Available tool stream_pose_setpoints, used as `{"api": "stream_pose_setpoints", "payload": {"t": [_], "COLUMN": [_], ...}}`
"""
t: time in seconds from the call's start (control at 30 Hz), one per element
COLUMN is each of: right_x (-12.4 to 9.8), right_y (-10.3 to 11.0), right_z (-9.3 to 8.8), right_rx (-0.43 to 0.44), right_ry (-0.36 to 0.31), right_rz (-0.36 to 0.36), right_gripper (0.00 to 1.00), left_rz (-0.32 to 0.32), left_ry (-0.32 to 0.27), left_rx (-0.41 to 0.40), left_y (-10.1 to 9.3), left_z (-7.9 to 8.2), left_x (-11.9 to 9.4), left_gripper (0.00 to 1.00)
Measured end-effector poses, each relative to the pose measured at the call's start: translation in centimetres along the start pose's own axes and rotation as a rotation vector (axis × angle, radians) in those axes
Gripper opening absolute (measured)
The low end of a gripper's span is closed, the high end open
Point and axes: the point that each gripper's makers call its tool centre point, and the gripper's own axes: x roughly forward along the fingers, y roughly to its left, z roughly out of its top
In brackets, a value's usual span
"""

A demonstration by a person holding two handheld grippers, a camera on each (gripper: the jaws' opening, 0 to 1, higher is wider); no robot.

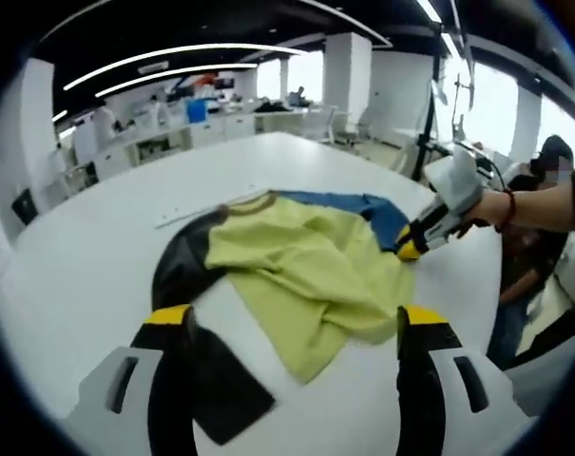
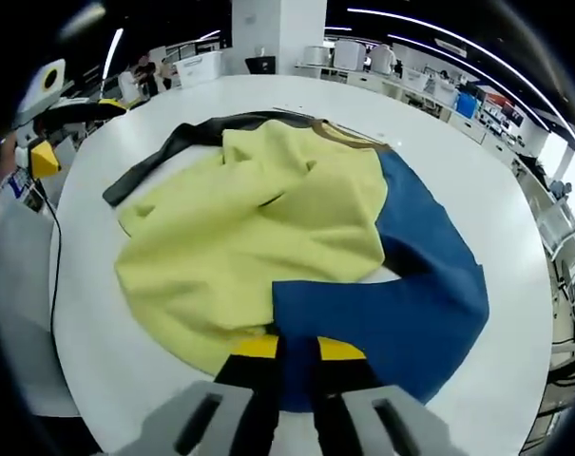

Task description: Fold the garment on the visible template until the final outline fits inside the template.

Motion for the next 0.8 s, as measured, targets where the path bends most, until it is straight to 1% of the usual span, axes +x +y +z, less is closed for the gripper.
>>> {"api": "stream_pose_setpoints", "payload": {"t": [0.1, 0.17, 0.2, 0.3, 0.33, 0.4, 0.53, 0.57, 0.6, 0.63, 0.73, 0.8], "right_x": [-0.2, -0.6, -0.9, -1.7, -2.2, -3.0, -4.7, -5.0, -5.5, -5.8, -6.8, -7.5], "right_y": [-0.3, -0.7, -1.2, -2.4, -3.2, -4.5, -6.9, -7.4, -8.3, -8.7, -10.4, -12.0], "right_z": [0.1, 0.2, 0.4, 0.6, 0.6, 0.7, 0.3, 0.1, -0.1, -0.2, -1.0, -1.8], "right_rx": [0.033, 0.041, 0.050, 0.067, 0.095, 0.114, 0.139, 0.149, 0.180, 0.184, 0.208, 0.231], "right_ry": [-0.011, -0.015, -0.032, -0.048, -0.061, -0.080, -0.094, -0.094, -0.102, -0.108, -0.104, -0.102], "right_rz": [-0.003, -0.008, -0.026, -0.051, -0.069, -0.101, -0.168, -0.181, -0.209, -0.218, -0.263, -0.318], "right_gripper": [0.00, 0.00, 0.00, 0.00, 0.00, 0.00, 0.00, 0.00, 0.00, 0.00, 0.00, 0.00], "left_rz": [0.008, 0.007, 0.009, 0.012, 0.016, 0.011, 0.011, 0.013, 0.012, 0.010, 0.009, 0.009], "left_ry": [0.001, 0.005, 0.005, 0.010, 0.009, 0.012, 0.006, 0.003, 0.003, 0.005, -0.005, -0.002], "left_rx": [-0.006, -0.011, -0.012, -0.003, -0.003, -0.003, -0.001, -0.001, -0.002, -0.004, -0.011, -0.008], "left_y": [0.2, 0.2, 0.2, 0.3, 0.4, 0.2, -0.1, -0.1, -0.1, -0.2, -0.3, -0.4], "left_z": [-0.1, -0.1, 0.0, 0.0, 0.1, 0.2, 0.6, 0.6, 0.7, 0.7, 0.8, 0.8], "left_x": [-0.3, -0.4, -0.5, -0.7, -0.8, -0.9, -1.4, -1.5, -1.5, -1.6, -1.9, -2.0], "left_gripper": [0.85, 0.85, 0.86, 0.87, 0.87, 0.88, 0.88, 0.89, 0.89, 0.89, 0.90, 0.89]}}
